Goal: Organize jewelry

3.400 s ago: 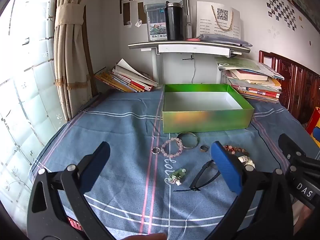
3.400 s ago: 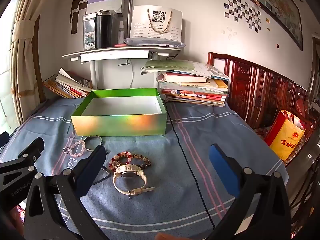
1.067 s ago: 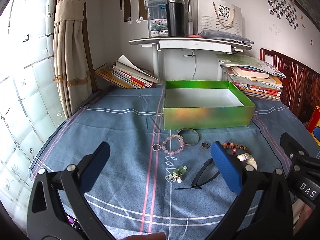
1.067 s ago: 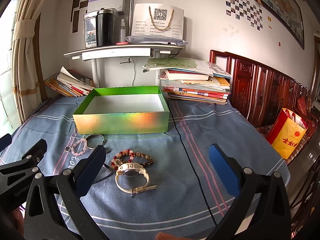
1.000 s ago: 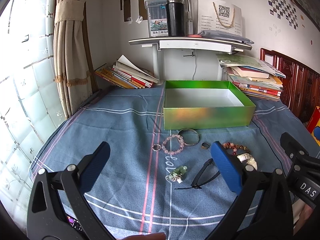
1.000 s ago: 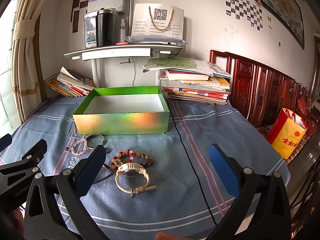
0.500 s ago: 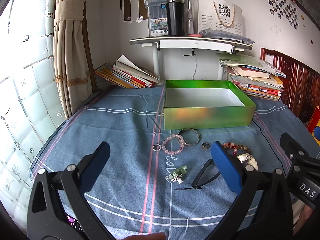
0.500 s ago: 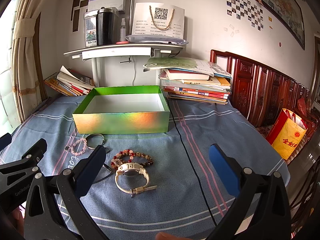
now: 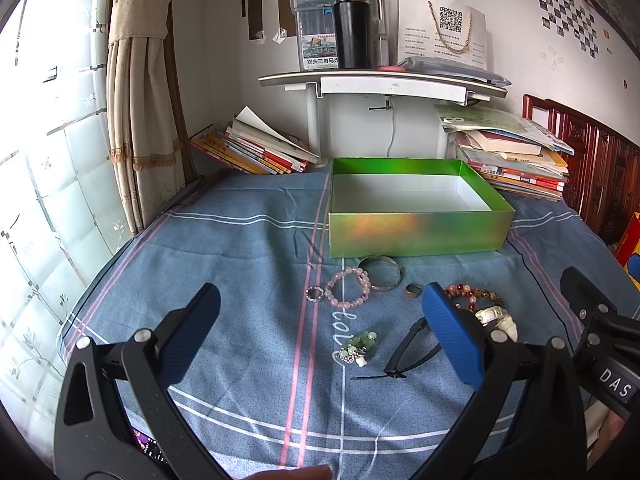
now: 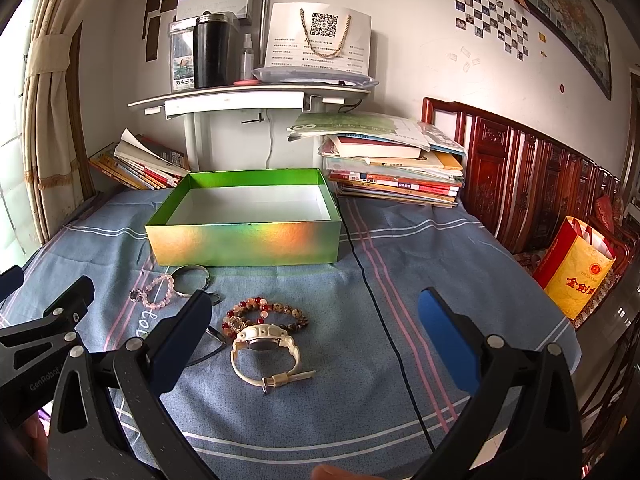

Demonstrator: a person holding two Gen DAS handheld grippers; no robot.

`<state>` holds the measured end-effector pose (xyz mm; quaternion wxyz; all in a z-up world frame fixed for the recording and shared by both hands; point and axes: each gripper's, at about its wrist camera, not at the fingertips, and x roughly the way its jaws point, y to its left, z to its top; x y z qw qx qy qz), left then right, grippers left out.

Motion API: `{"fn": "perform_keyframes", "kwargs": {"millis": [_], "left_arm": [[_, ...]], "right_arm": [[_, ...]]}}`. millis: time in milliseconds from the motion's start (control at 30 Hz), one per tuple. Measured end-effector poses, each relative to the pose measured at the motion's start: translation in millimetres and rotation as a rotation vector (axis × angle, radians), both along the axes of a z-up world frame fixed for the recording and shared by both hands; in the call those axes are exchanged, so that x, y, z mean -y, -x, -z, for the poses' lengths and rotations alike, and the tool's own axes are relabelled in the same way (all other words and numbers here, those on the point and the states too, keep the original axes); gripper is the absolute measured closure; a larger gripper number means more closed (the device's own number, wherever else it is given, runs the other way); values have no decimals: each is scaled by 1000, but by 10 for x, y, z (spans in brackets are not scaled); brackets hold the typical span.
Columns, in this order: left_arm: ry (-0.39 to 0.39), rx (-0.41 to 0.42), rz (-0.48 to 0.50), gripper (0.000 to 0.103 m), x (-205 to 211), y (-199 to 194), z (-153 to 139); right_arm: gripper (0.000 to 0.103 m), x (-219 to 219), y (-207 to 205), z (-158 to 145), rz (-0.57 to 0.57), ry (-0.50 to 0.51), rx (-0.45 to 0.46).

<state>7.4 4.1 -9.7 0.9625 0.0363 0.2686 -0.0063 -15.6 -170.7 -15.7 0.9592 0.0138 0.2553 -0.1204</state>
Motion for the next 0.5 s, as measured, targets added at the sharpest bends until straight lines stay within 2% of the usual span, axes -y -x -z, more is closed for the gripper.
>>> {"fn": "perform_keyframes", "kwargs": {"millis": [500], "left_arm": [[-4,-20,-2,3,3,-40,56]], "right_arm": [[3,-9,-23,30,-6,-5,-17]]}}
